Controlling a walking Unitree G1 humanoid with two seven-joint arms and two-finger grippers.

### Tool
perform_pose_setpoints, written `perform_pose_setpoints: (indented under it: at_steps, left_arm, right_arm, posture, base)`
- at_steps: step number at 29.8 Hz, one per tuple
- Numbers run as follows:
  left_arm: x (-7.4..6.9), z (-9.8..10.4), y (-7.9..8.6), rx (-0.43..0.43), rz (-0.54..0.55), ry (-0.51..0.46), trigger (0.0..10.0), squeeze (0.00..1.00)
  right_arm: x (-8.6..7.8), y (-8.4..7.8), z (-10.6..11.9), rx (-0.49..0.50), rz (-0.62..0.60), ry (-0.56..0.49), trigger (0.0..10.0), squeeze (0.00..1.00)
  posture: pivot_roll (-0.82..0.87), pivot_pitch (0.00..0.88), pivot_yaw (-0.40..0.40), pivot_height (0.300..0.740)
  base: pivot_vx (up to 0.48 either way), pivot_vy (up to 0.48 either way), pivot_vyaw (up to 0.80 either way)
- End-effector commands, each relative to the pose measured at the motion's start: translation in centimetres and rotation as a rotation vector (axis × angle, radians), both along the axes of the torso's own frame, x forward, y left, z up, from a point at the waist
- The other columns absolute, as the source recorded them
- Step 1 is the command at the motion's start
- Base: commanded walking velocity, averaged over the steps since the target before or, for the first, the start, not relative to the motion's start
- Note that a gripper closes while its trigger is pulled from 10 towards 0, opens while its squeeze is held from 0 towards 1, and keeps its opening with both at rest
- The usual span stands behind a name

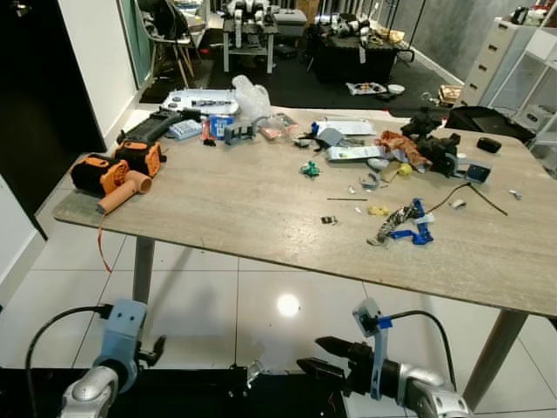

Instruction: Picking trash to rubbish bin

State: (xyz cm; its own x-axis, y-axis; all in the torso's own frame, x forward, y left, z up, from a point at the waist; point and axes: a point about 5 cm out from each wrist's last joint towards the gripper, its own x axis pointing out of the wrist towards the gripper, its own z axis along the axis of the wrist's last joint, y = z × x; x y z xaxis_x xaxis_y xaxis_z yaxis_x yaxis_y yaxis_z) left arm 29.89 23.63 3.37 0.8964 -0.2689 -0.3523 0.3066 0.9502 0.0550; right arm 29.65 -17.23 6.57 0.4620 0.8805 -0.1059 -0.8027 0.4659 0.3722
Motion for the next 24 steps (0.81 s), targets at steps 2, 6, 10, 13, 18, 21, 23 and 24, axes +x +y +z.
perform_pose_setpoints:
  at_steps: [2,6,10,13,18,21,23,24]
  left_arm:
    - [0.0,0.9,-1.0,-0.100,-0.144,-0.049,10.0,0.00]
    - [0.0,2.9,-1.9,-0.224,-0.312,-0.119,10.0,0.00]
    - [-0.4,4.7,-3.5,-0.307,-0.449,-0.175,10.0,0.00]
    - [-0.5,5.3,-4.3,-0.328,-0.498,-0.201,10.0,0.00]
    - [0.3,5.8,-5.6,-0.330,-0.466,-0.251,10.0,0.00]
    - [0.8,6.0,-6.2,-0.338,-0.387,-0.266,10.0,0.00]
    - [1.2,5.9,-6.3,-0.339,-0.319,-0.272,10.0,0.00]
    - [1.3,5.9,-6.4,-0.343,-0.285,-0.275,10.0,0.00]
  right_arm:
    - [0.6,0.1,2.3,0.144,0.015,-0.061,10.0,0.00]
    - [2.9,-0.2,5.6,0.281,-0.135,-0.187,10.0,0.00]
    - [5.1,-1.3,8.1,0.369,-0.341,-0.225,10.0,0.00]
    - [5.8,-1.6,9.2,0.346,-0.420,-0.248,10.0,0.00]
    - [6.3,-1.3,10.5,0.328,-0.444,-0.275,10.0,0.00]
    - [6.5,-1.0,11.2,0.326,-0.466,-0.291,10.0,0.00]
    - [6.8,-0.9,11.6,0.320,-0.483,-0.301,10.0,0.00]
    - [6.9,-0.8,11.7,0.312,-0.488,-0.307,10.0,0.00]
  posture:
    - [-0.10,0.148,-0.016,0.740]
    - [-0.10,0.147,-0.018,0.740]
    - [-0.10,0.147,-0.015,0.740]
    - [-0.10,0.147,-0.013,0.740]
    - [-0.10,0.146,-0.011,0.740]
    - [-0.10,0.146,-0.008,0.740]
    - [-0.10,0.146,-0.006,0.740]
    - [-0.10,0.146,-0.006,0.740]
  base:
    - [0.000,0.000,0.00]
    - [0.000,0.000,0.00]
    - [0.000,0.000,0.00]
    - [0.000,0.000,0.00]
    - [0.000,0.000,-0.32]
    - [0.000,0.000,-0.80]
    - [0.000,0.000,-0.80]
    - [0.000,0.000,-0.80]
